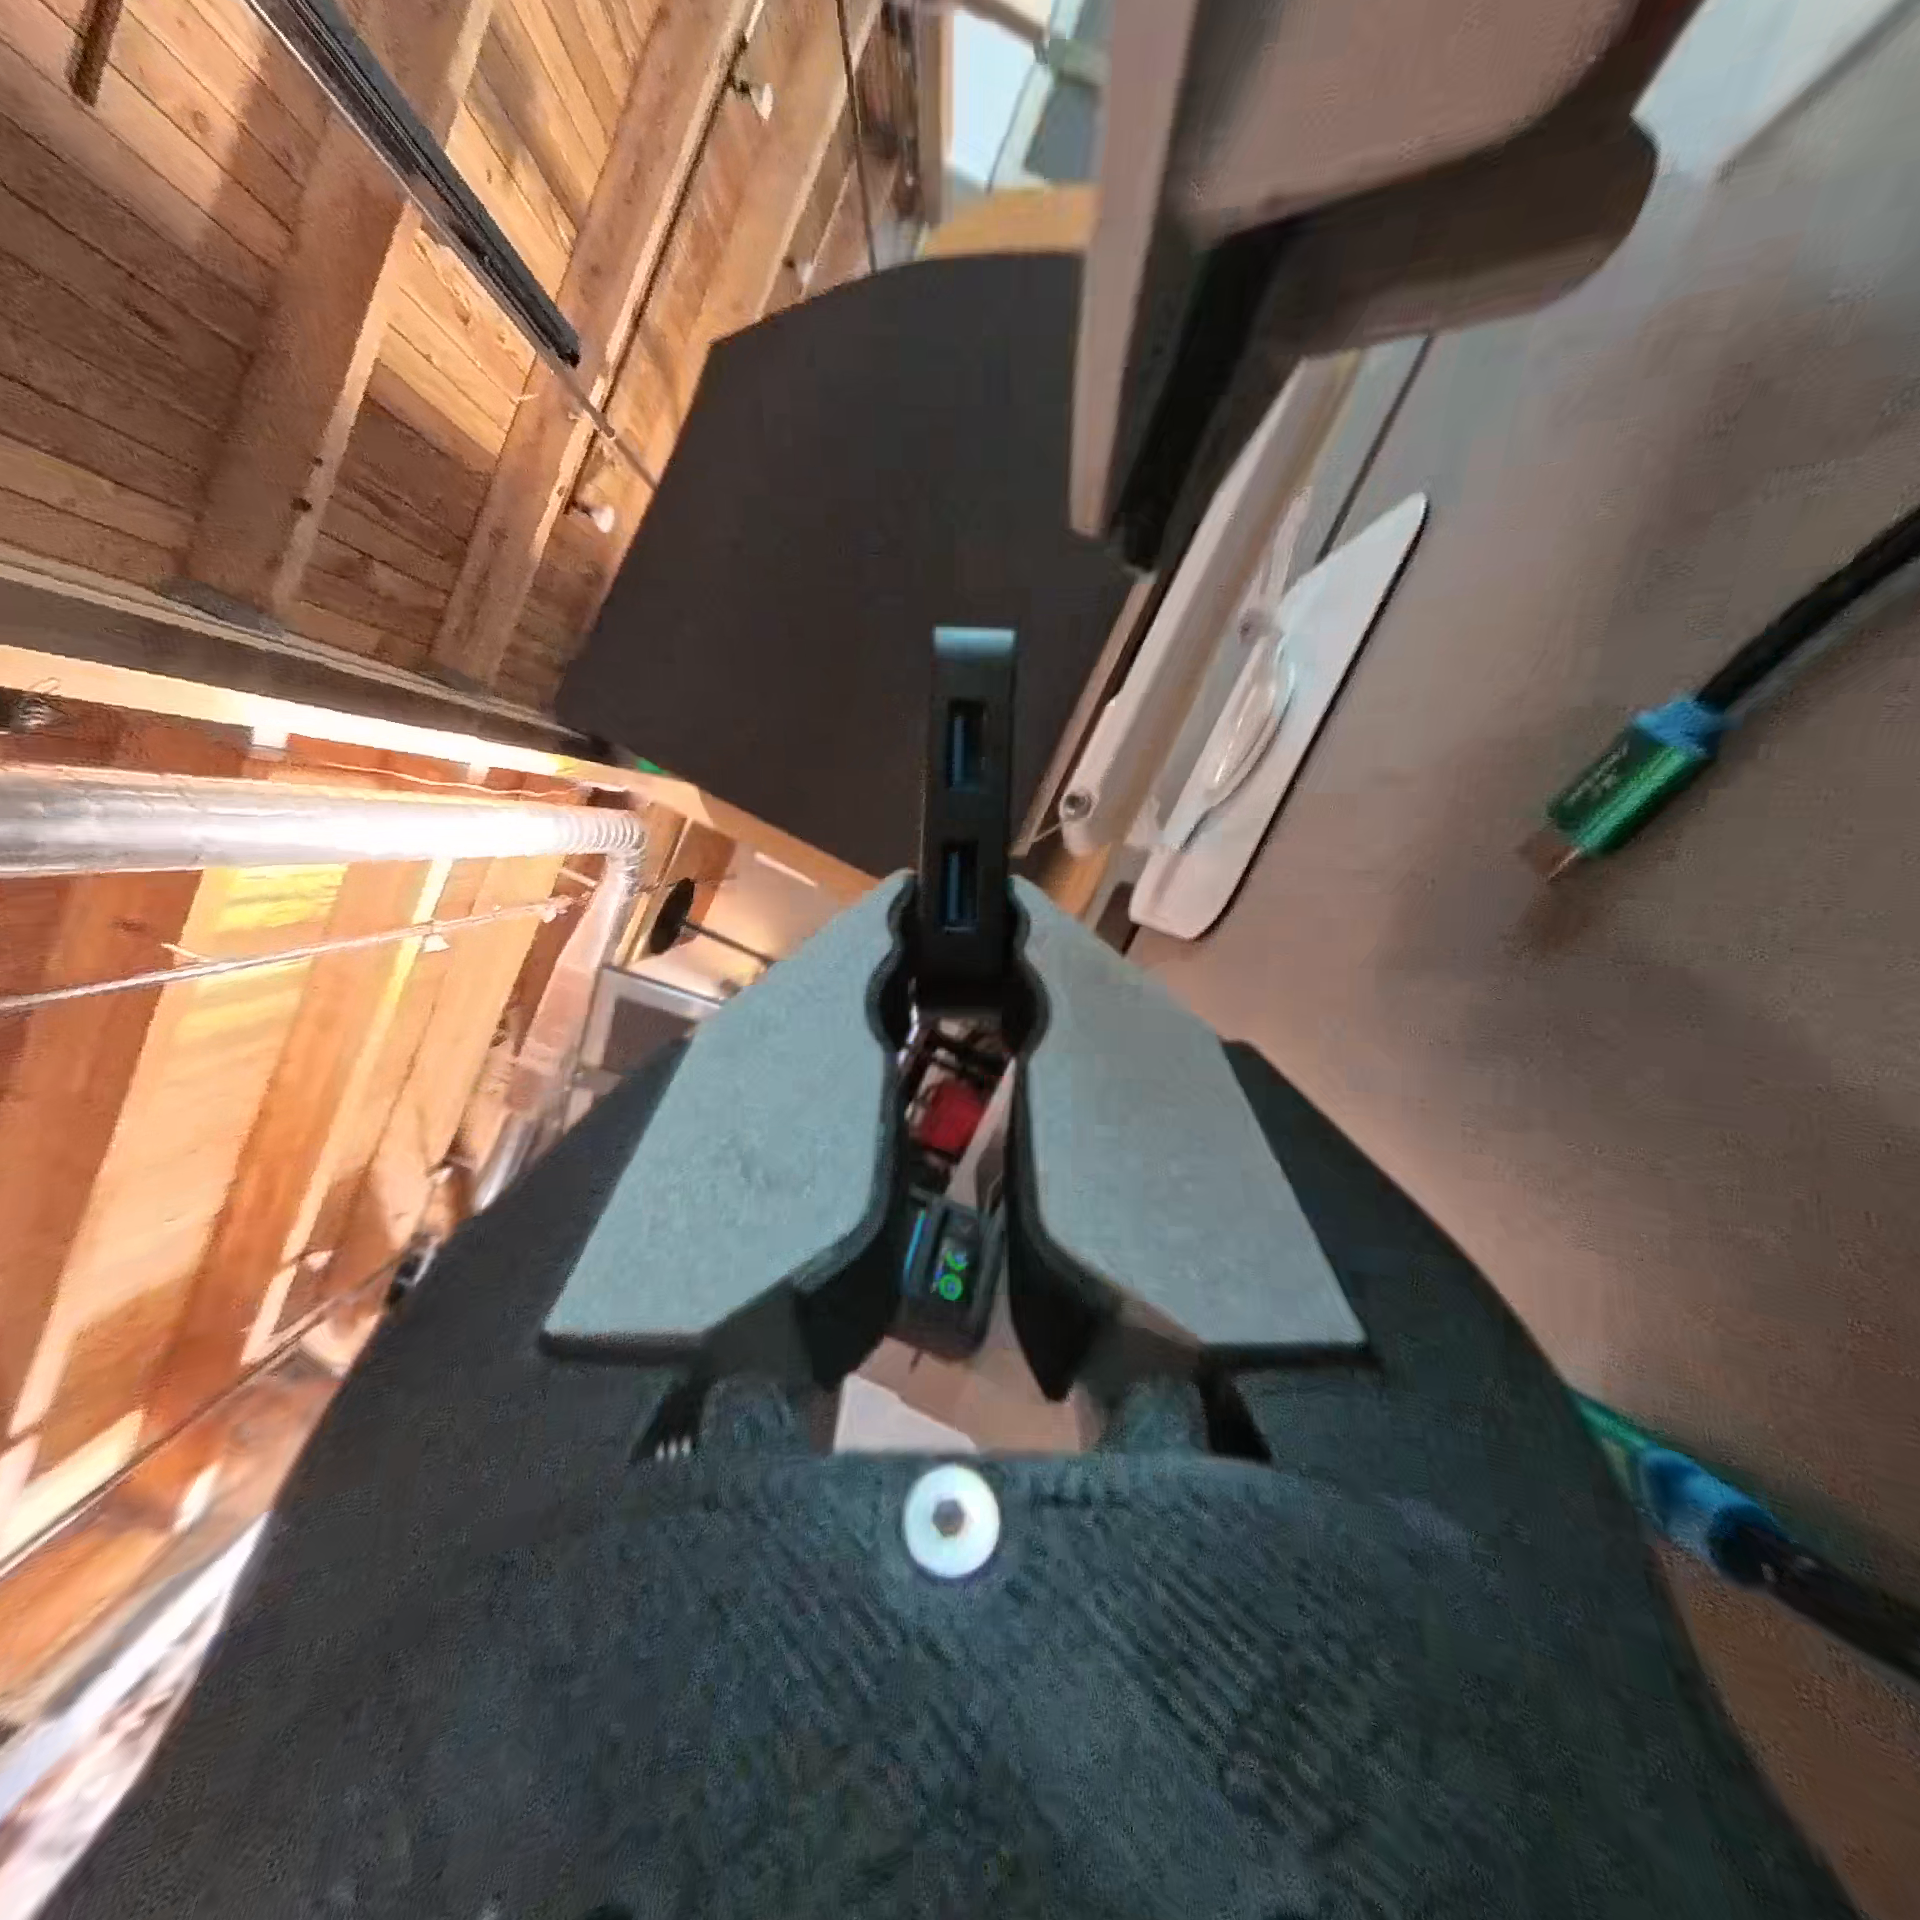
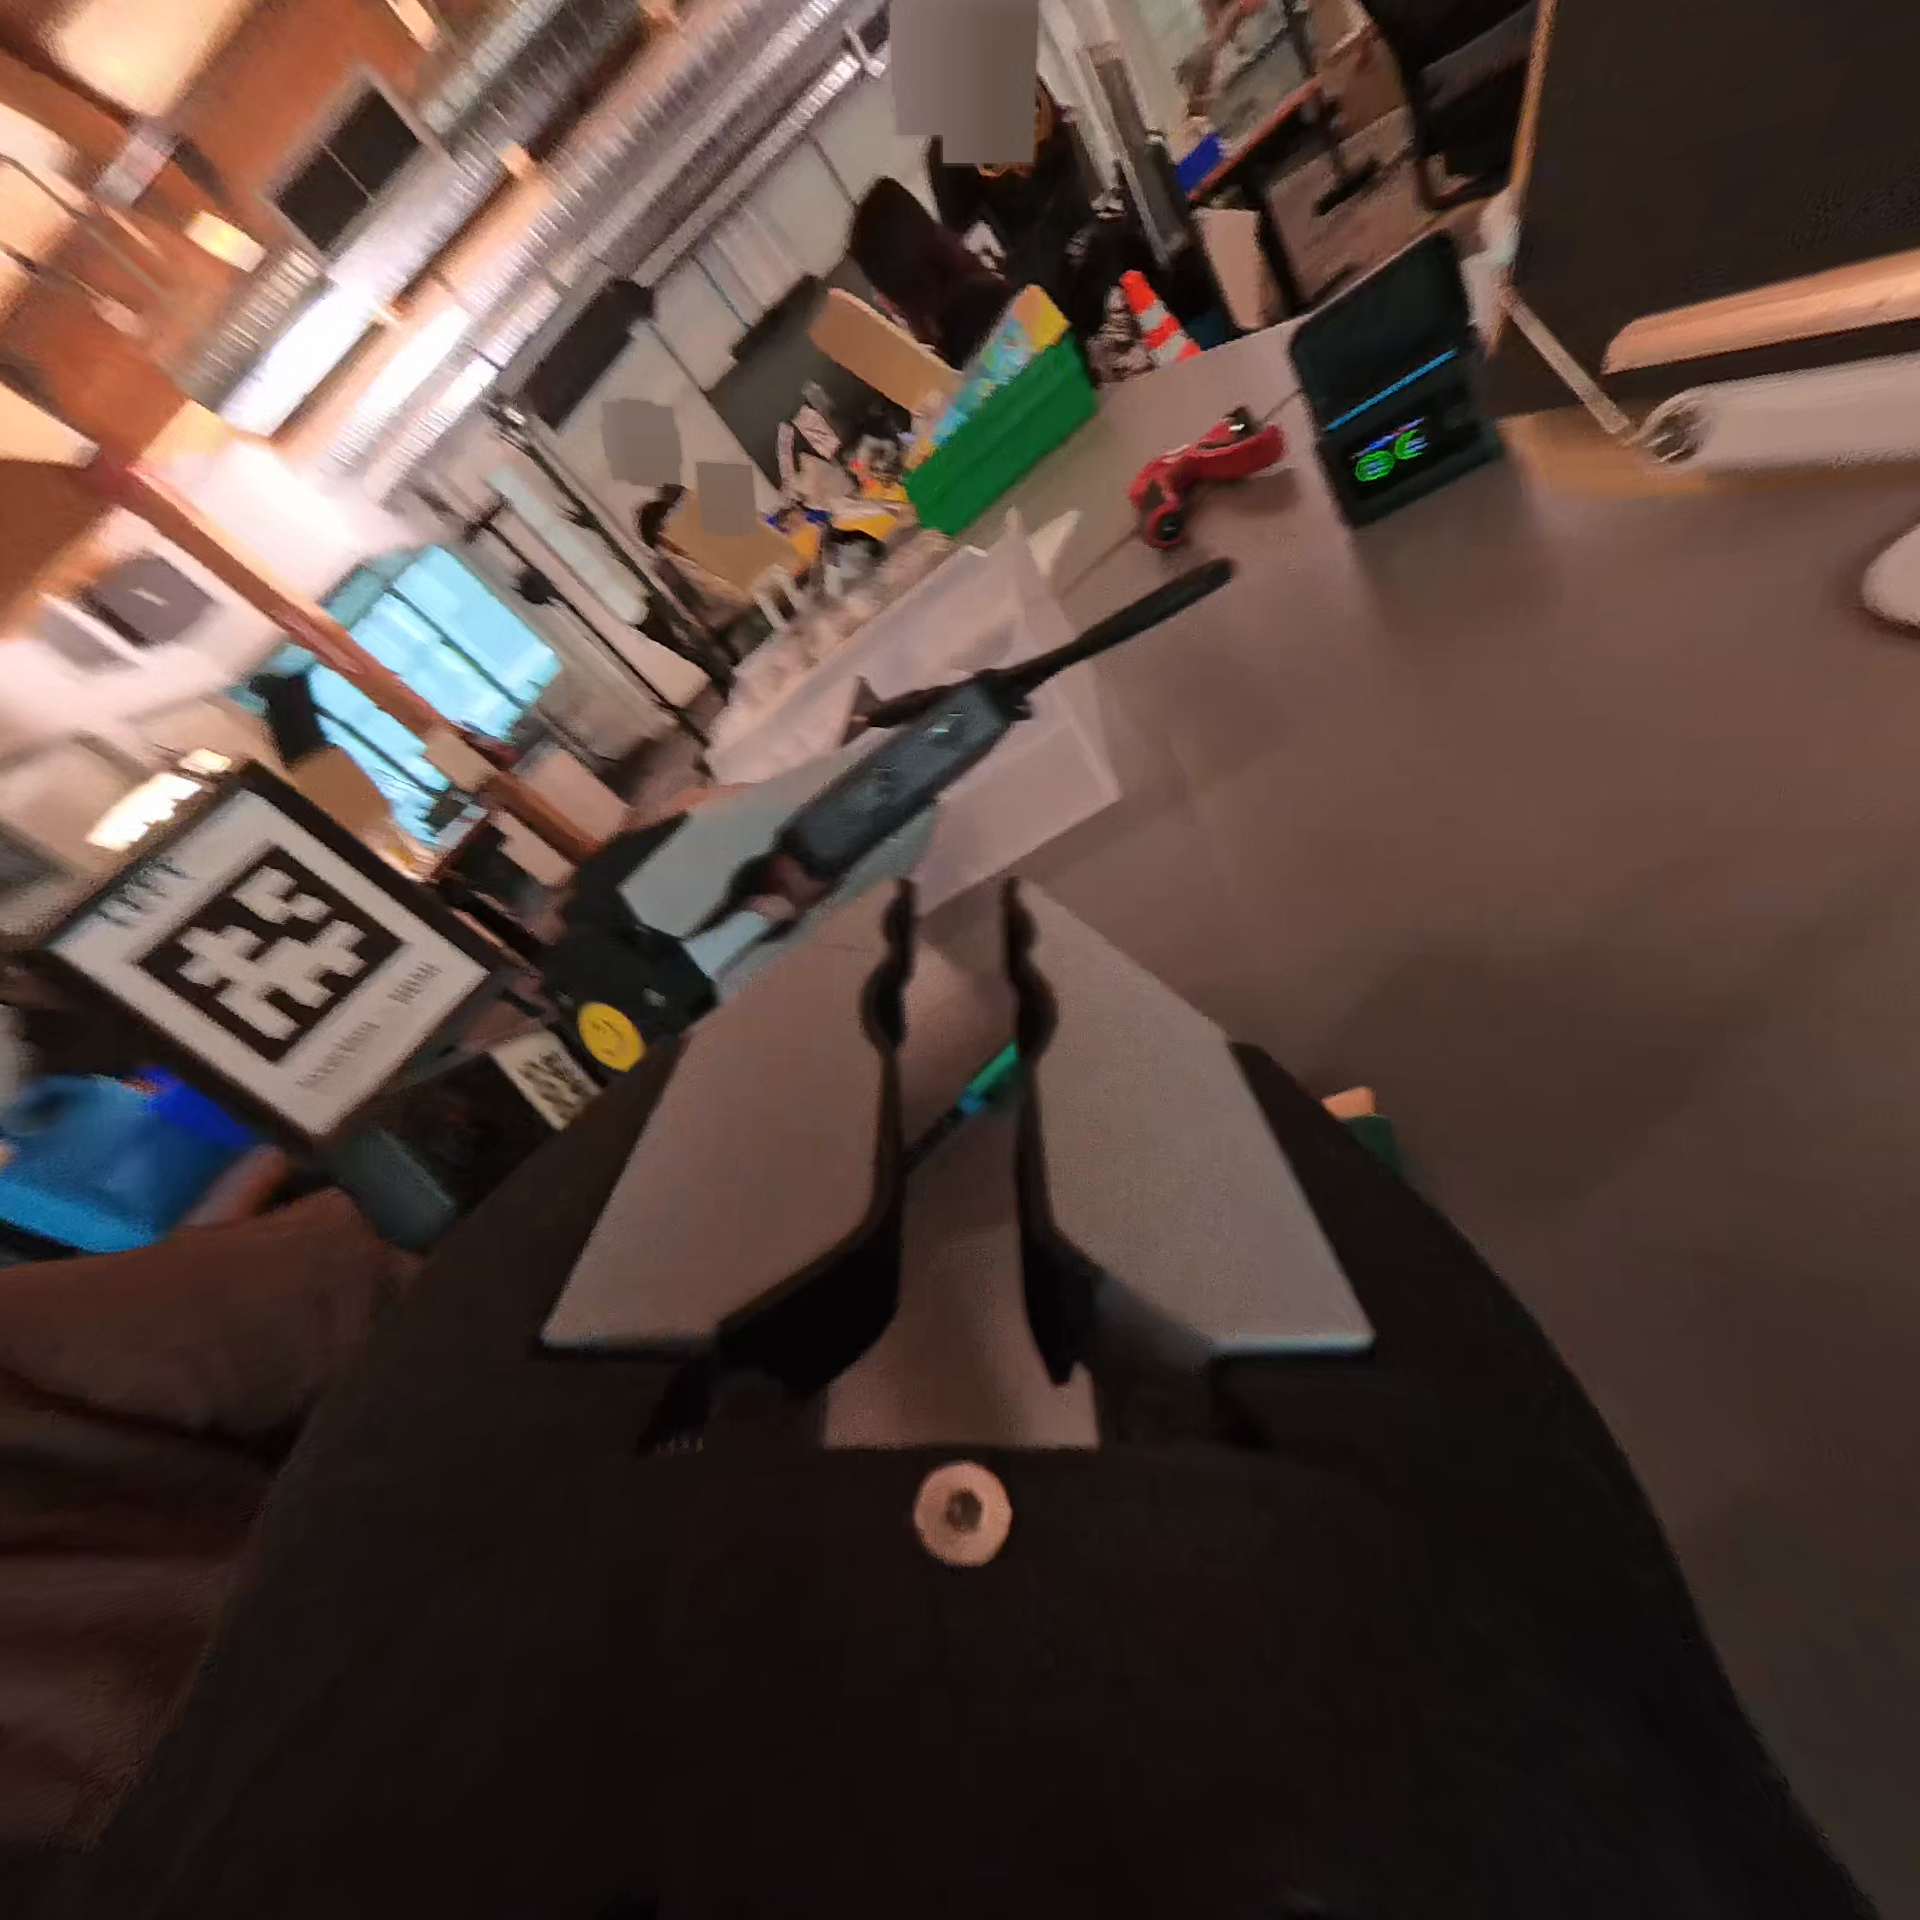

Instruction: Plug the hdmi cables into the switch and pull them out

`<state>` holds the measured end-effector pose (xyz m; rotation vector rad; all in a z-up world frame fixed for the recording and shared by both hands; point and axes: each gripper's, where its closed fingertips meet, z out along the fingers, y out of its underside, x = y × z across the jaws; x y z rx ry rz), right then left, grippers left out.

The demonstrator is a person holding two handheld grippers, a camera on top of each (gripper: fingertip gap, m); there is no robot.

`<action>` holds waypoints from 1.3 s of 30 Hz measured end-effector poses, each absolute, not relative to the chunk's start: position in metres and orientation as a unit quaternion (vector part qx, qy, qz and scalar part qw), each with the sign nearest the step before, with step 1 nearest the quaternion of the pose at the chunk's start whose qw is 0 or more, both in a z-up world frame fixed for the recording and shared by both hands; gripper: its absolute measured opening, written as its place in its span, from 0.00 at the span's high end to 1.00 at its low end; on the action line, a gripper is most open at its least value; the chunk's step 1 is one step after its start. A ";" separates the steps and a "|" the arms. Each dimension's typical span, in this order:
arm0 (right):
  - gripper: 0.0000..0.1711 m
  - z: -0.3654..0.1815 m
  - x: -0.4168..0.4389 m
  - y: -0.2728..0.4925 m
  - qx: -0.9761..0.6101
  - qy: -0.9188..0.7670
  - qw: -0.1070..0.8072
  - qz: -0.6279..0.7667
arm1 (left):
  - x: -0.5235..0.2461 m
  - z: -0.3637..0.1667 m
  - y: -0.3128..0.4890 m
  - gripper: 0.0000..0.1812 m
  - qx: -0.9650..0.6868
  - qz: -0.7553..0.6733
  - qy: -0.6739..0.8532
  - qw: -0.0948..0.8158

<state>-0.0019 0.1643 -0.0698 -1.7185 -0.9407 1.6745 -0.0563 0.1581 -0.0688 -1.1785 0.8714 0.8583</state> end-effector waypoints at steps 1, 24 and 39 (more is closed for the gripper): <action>0.81 -0.068 0.000 0.165 -0.639 -0.365 0.290 0.612 | -0.056 -0.065 0.154 0.94 -0.517 0.364 0.384 0.672; 0.72 -0.068 0.015 0.114 -0.472 -0.643 0.476 0.371 | -0.014 -0.081 0.103 0.94 -0.509 0.015 0.475 0.717; 0.80 -0.109 0.012 0.118 -0.453 -0.705 0.502 0.215 | 0.002 -0.101 0.094 0.94 -0.515 -0.020 0.519 0.681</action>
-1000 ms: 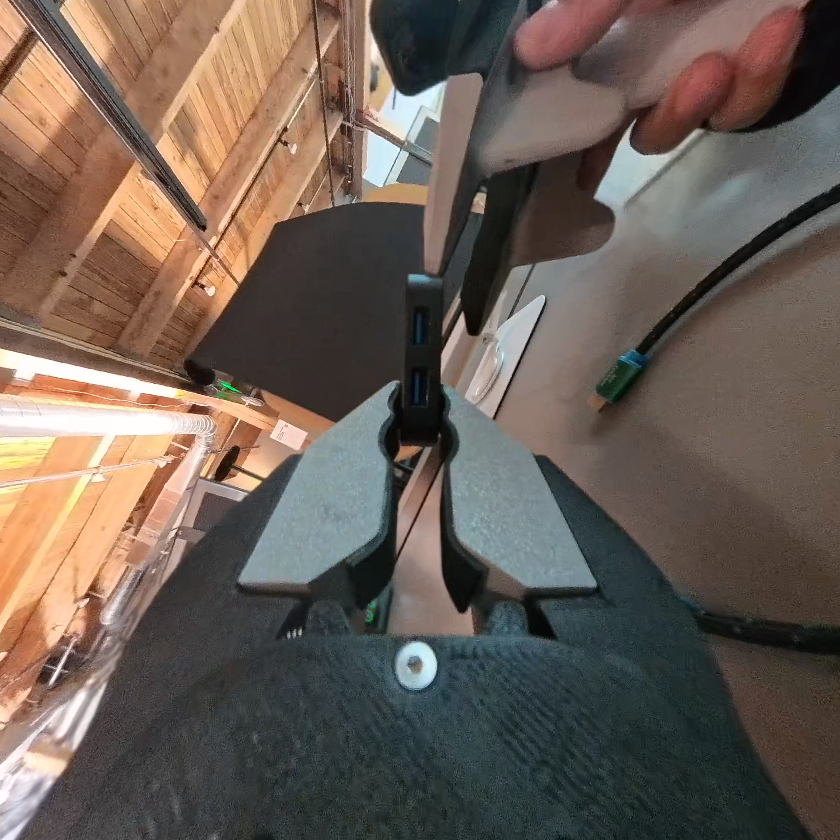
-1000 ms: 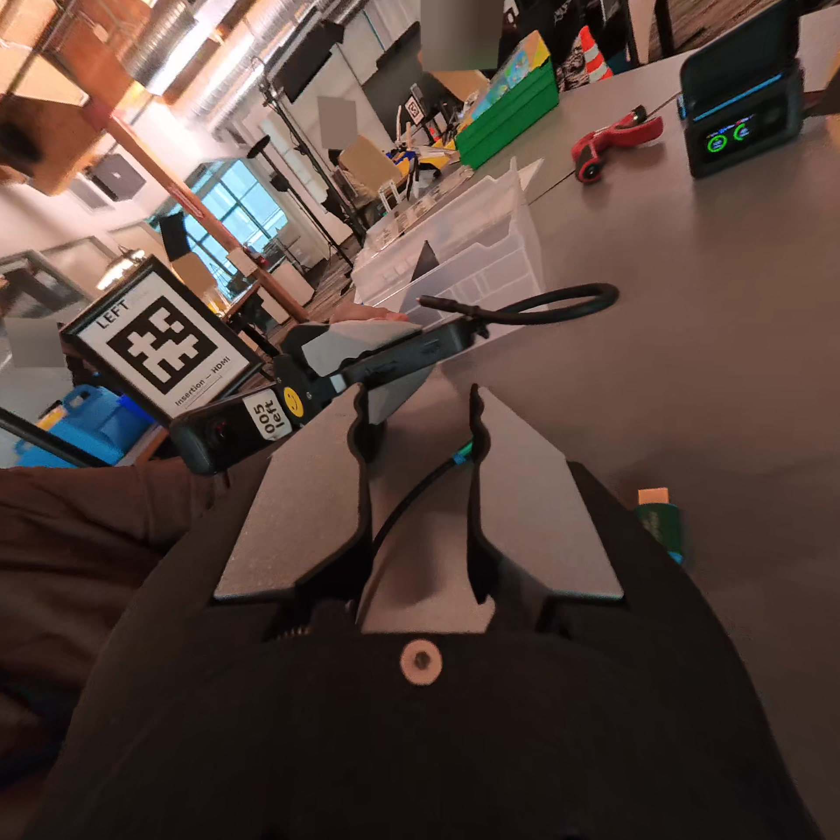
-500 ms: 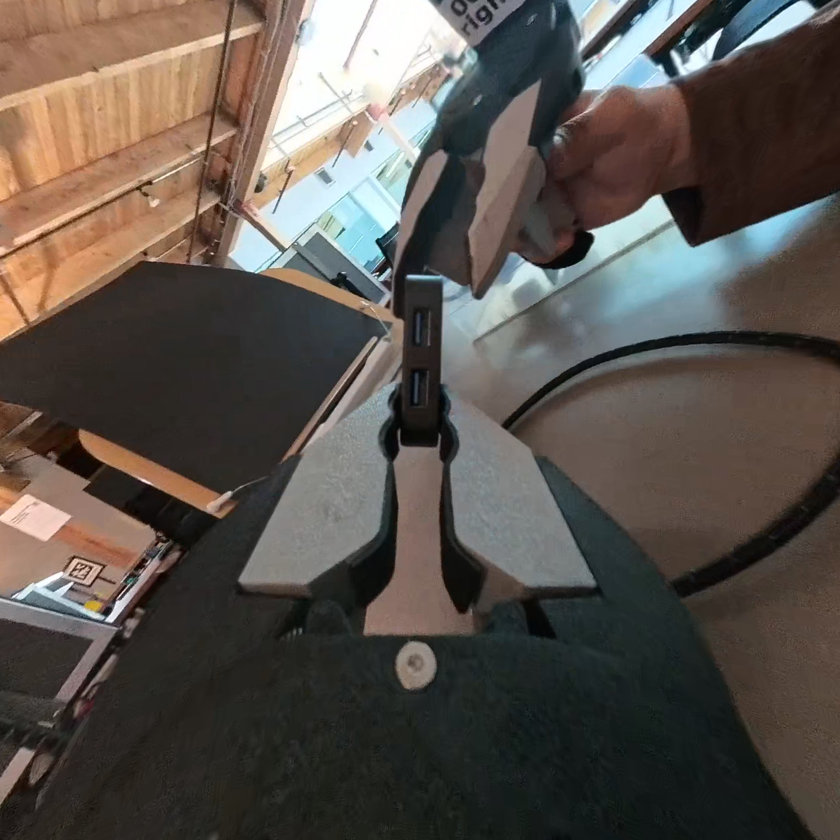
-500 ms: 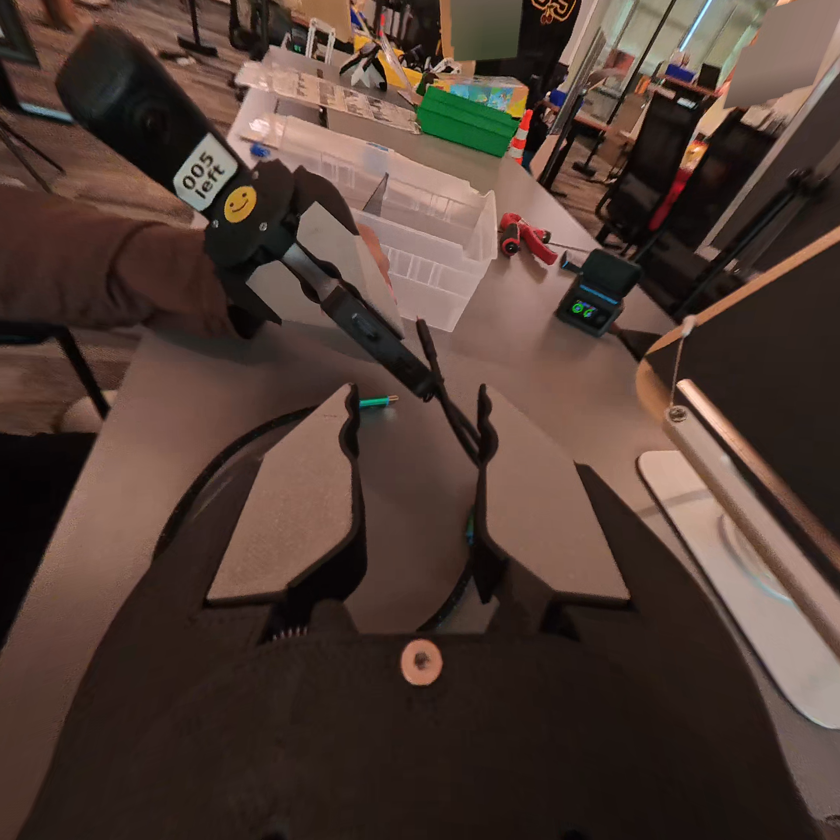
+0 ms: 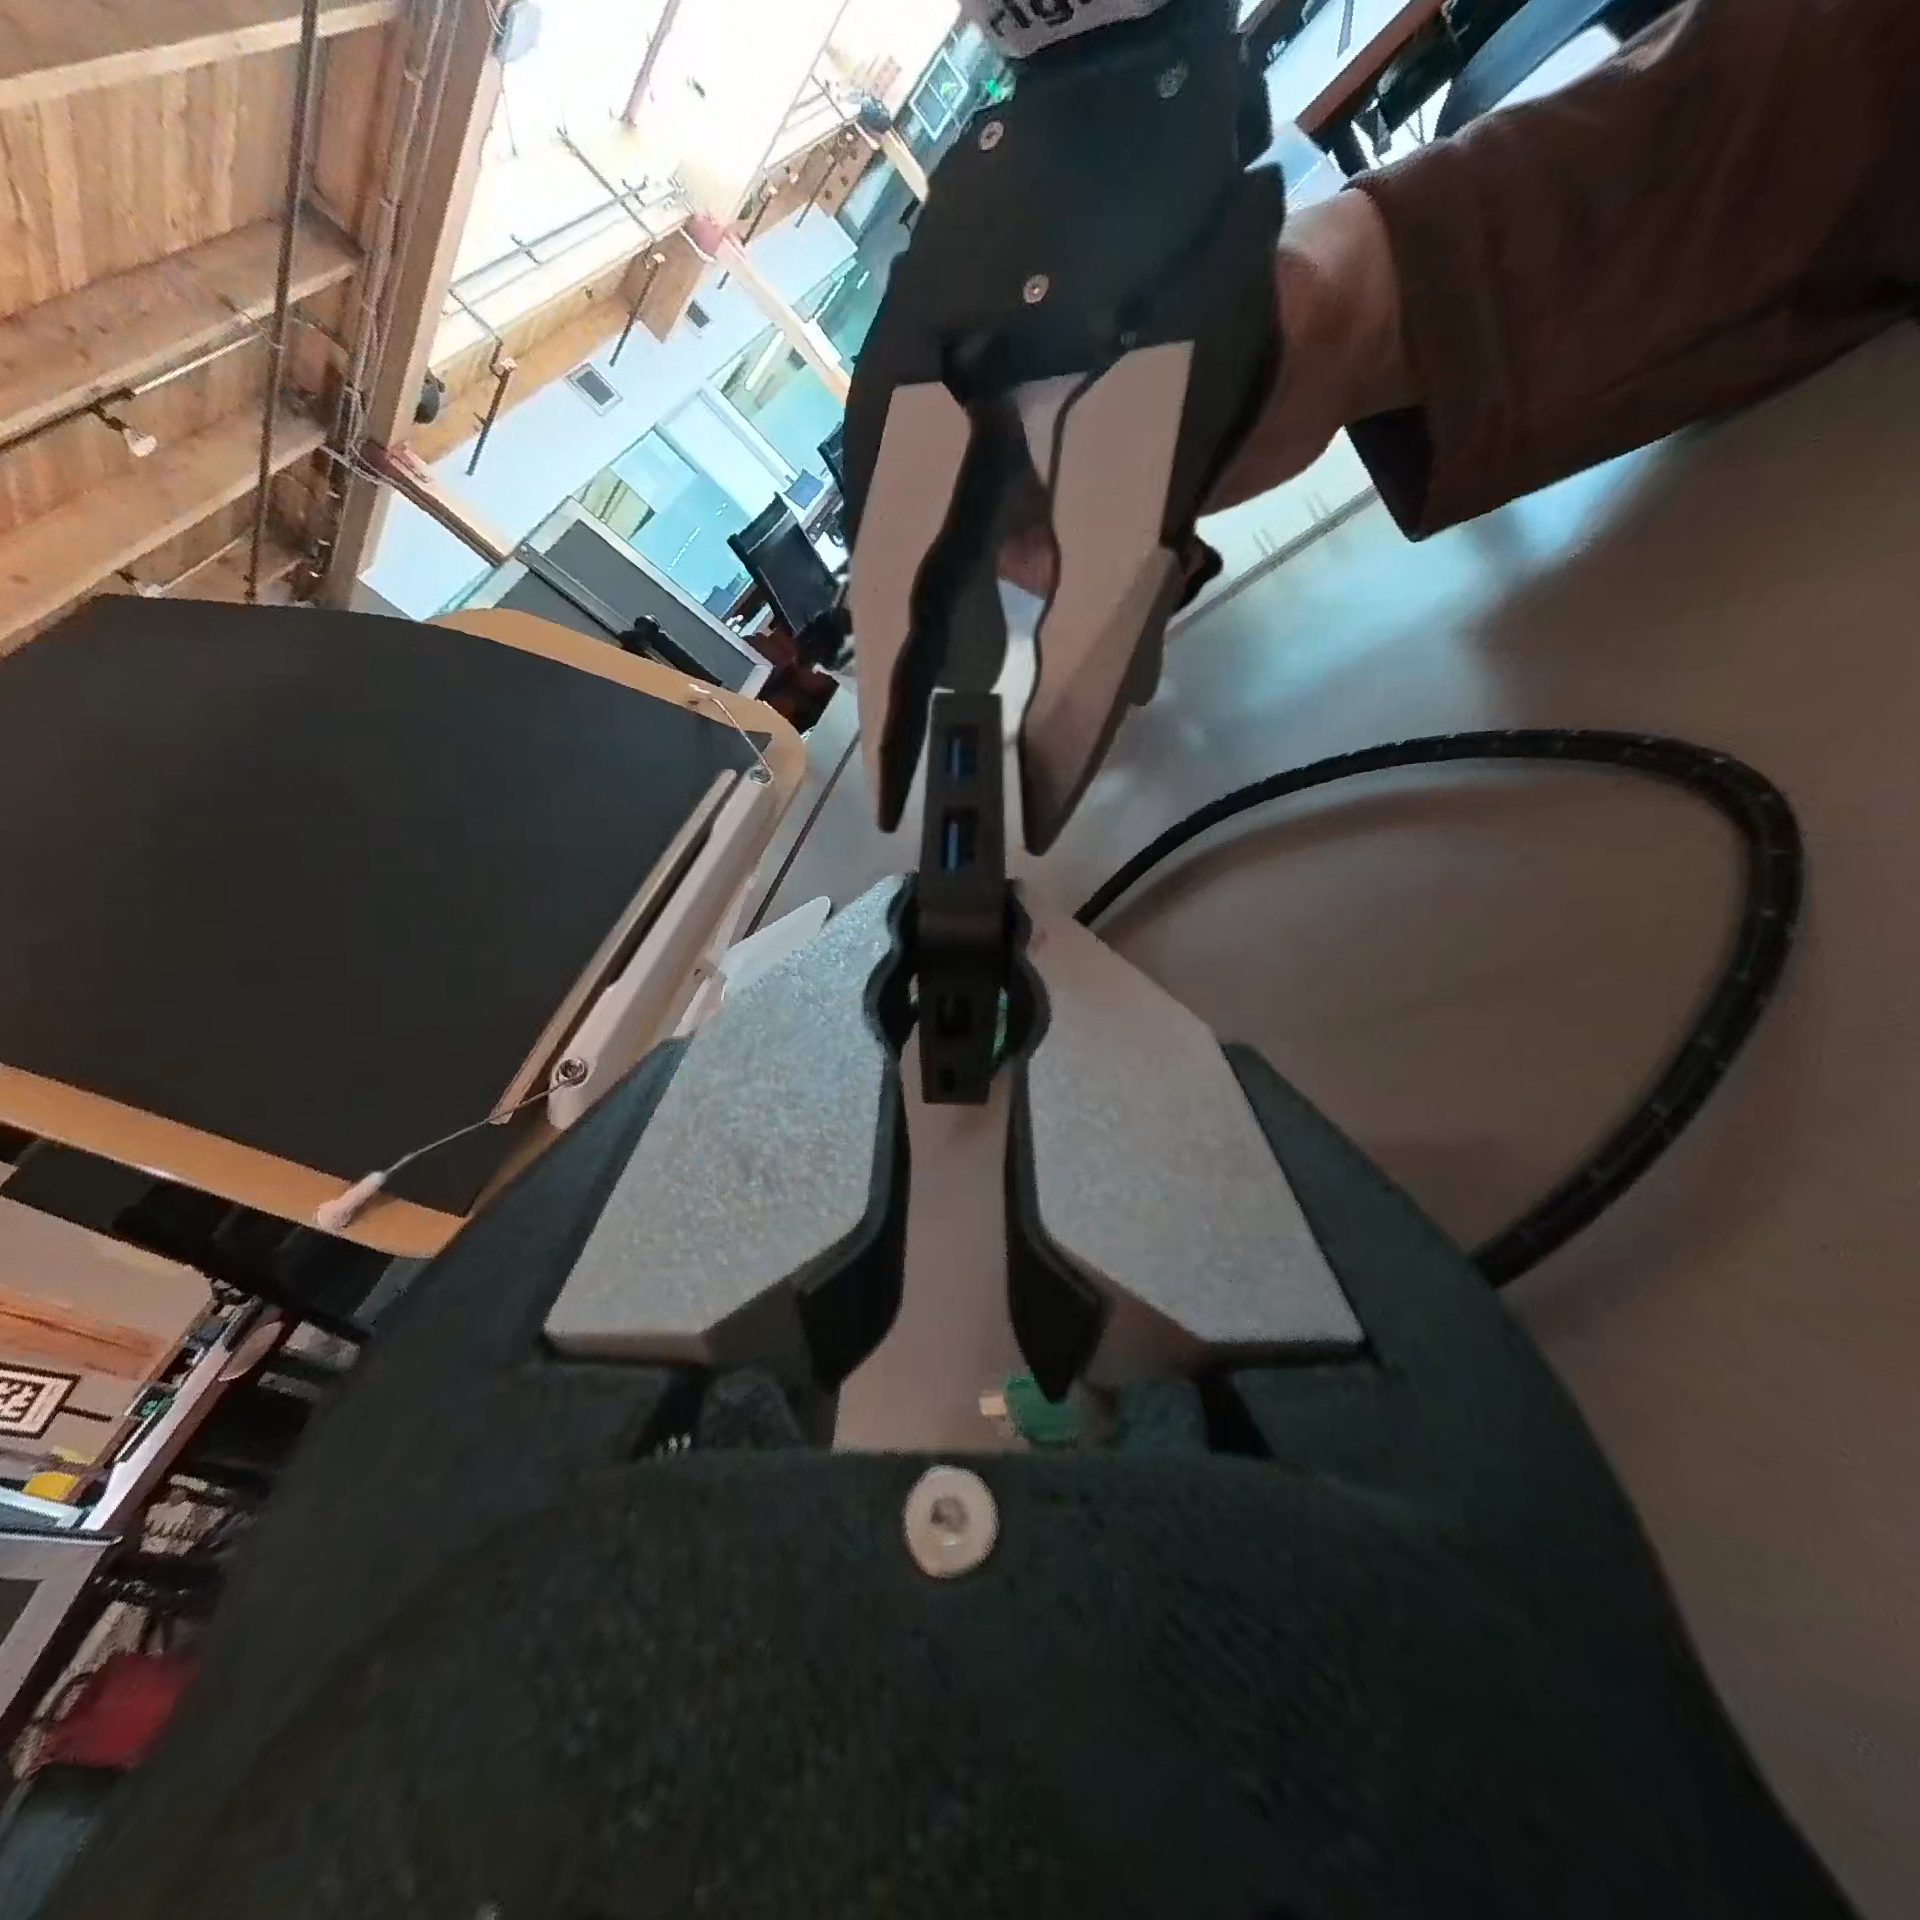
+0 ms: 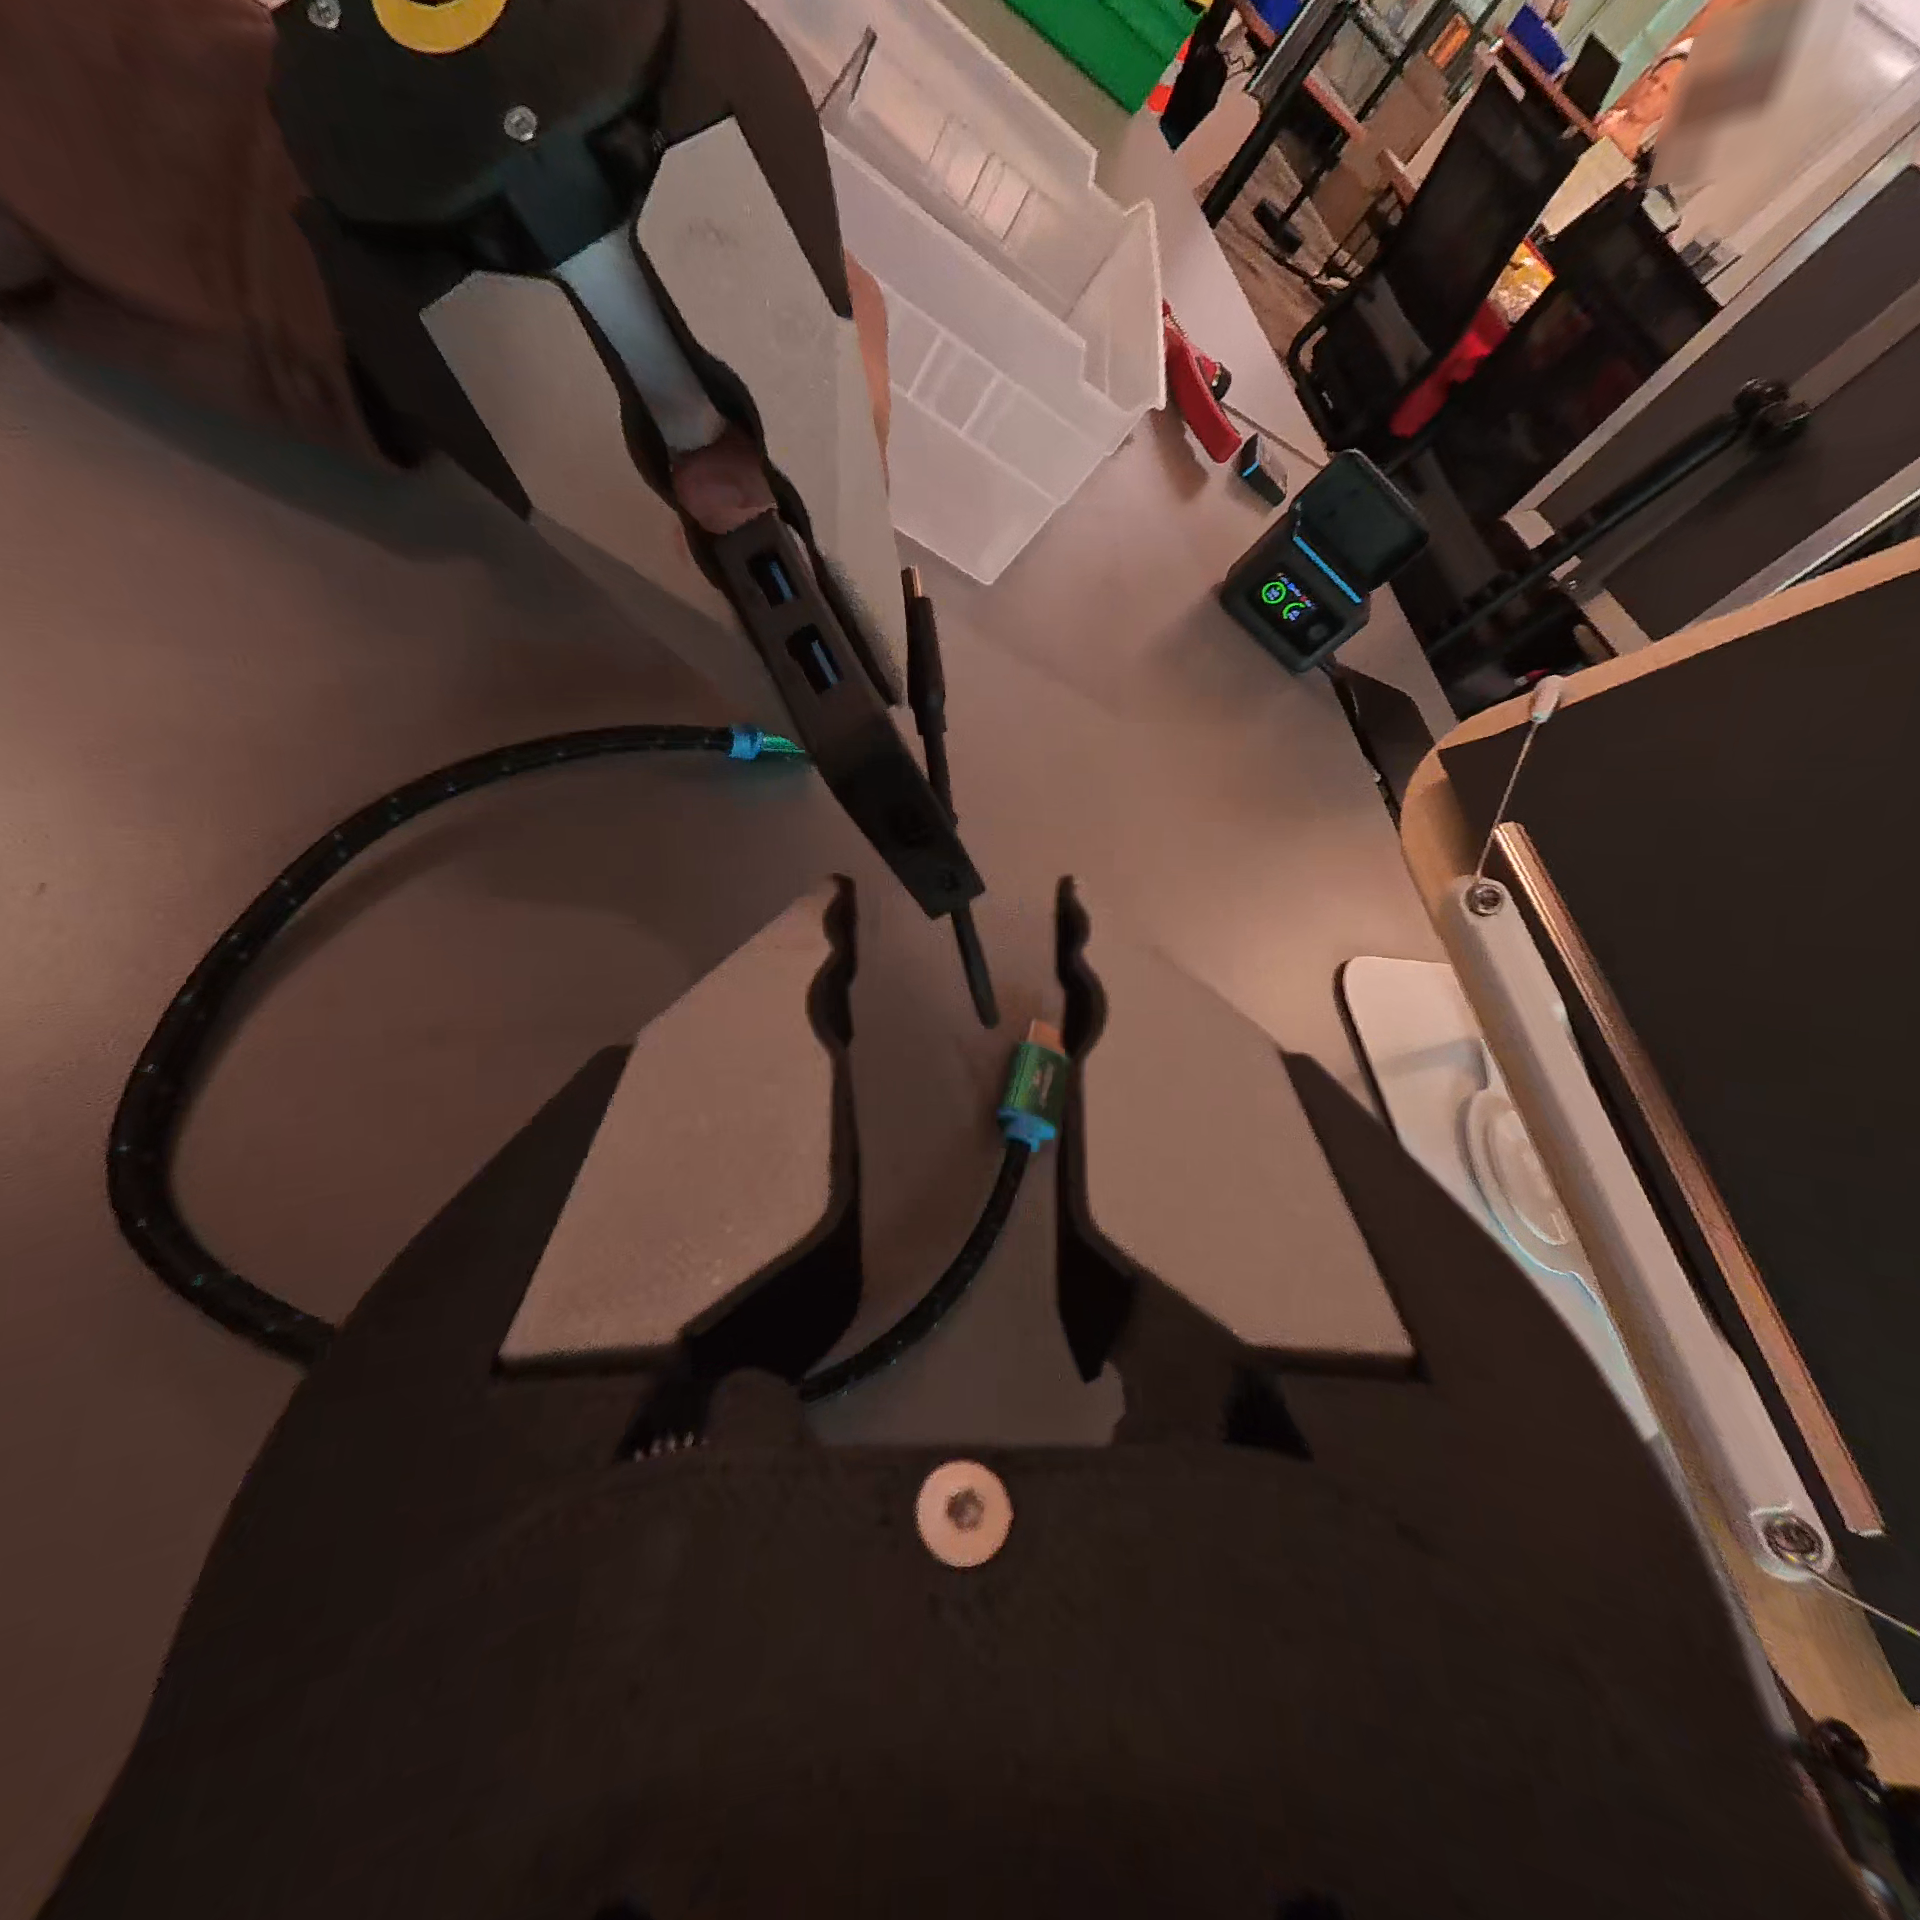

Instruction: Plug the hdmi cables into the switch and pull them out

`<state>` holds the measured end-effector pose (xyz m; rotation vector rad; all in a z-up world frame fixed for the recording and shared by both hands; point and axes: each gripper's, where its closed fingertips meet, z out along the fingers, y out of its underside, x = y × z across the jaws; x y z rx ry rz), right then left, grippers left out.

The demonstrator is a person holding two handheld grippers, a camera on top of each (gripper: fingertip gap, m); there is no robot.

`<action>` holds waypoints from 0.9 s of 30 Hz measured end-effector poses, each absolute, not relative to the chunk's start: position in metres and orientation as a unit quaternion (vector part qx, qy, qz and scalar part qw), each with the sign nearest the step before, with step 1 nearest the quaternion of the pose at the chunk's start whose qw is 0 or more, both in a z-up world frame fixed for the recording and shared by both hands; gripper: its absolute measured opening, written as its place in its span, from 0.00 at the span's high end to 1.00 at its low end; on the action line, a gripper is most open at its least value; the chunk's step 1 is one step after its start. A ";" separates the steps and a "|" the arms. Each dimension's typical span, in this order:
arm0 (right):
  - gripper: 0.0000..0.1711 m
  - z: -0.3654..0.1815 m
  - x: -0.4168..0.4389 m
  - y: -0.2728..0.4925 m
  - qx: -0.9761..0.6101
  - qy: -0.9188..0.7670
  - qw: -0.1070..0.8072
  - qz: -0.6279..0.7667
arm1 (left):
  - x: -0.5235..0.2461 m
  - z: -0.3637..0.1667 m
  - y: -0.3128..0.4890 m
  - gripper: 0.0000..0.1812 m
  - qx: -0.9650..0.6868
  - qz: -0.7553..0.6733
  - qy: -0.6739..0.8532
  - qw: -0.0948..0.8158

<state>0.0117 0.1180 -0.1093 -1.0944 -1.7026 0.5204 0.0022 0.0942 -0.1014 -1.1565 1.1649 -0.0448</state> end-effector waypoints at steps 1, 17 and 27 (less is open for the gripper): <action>0.77 -0.110 0.014 0.117 -0.451 -0.708 0.497 0.218 | 0.003 -0.100 0.093 0.94 -0.512 -0.023 0.518 0.684; 0.93 -0.130 0.005 0.137 -0.413 -0.738 0.533 0.027 | -0.001 -0.124 0.109 0.89 -0.563 0.047 0.515 0.644; 0.90 -0.123 0.002 0.146 -0.475 -0.691 0.540 0.074 | -0.020 -0.117 0.130 0.93 -0.554 0.188 0.504 0.635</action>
